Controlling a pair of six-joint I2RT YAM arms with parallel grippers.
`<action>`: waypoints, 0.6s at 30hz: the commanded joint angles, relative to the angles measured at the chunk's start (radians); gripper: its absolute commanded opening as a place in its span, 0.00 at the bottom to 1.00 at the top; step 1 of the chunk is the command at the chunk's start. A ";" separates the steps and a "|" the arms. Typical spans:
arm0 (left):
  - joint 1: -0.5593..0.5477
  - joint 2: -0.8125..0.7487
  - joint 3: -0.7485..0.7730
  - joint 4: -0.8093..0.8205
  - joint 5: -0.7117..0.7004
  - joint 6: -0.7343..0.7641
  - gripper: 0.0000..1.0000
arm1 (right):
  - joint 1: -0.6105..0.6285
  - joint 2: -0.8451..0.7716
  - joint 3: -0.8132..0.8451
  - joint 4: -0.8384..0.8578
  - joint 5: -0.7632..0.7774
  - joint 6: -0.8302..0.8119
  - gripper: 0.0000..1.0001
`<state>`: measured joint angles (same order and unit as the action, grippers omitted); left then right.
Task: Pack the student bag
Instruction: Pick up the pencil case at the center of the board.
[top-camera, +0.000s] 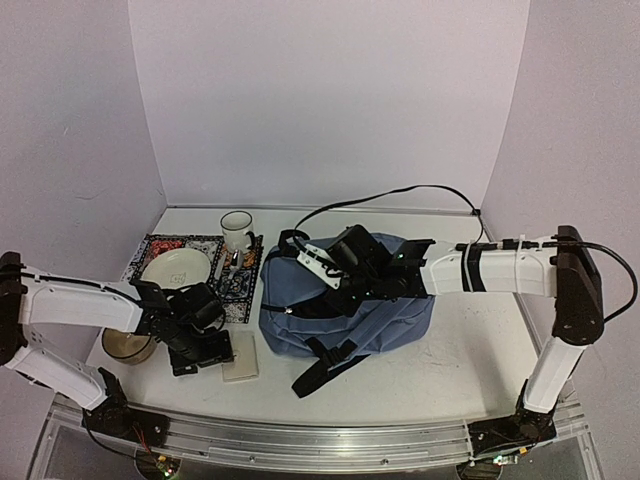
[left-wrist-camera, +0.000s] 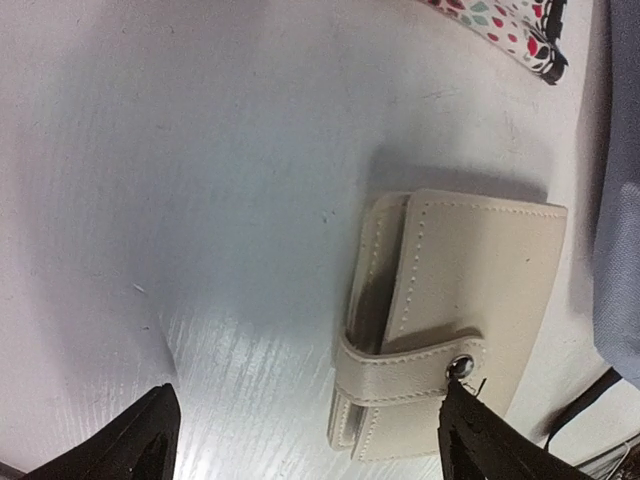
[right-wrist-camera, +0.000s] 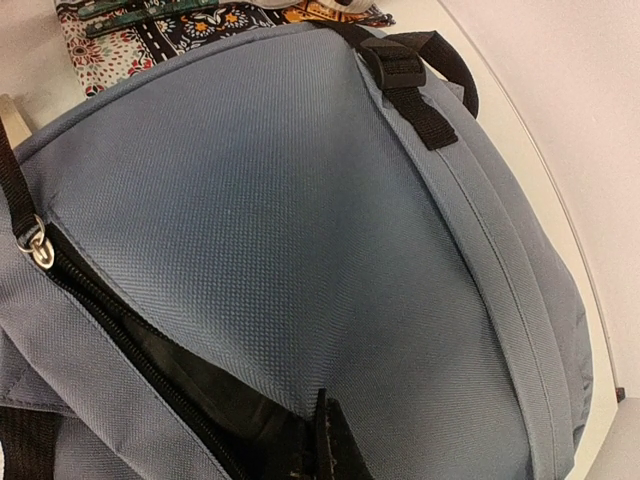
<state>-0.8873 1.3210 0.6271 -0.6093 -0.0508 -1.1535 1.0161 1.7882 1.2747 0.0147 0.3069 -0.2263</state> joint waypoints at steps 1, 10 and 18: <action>-0.031 0.015 0.069 0.011 0.004 0.011 0.96 | 0.009 -0.035 0.032 0.051 0.010 0.023 0.00; -0.146 0.229 0.207 -0.053 -0.082 0.008 0.99 | 0.008 -0.043 0.026 0.051 0.007 0.027 0.00; -0.201 0.359 0.271 -0.152 -0.138 -0.015 0.99 | 0.008 -0.041 0.022 0.053 0.006 0.031 0.00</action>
<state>-1.0700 1.6287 0.8595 -0.6751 -0.1354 -1.1530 1.0161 1.7882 1.2747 0.0154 0.3065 -0.2119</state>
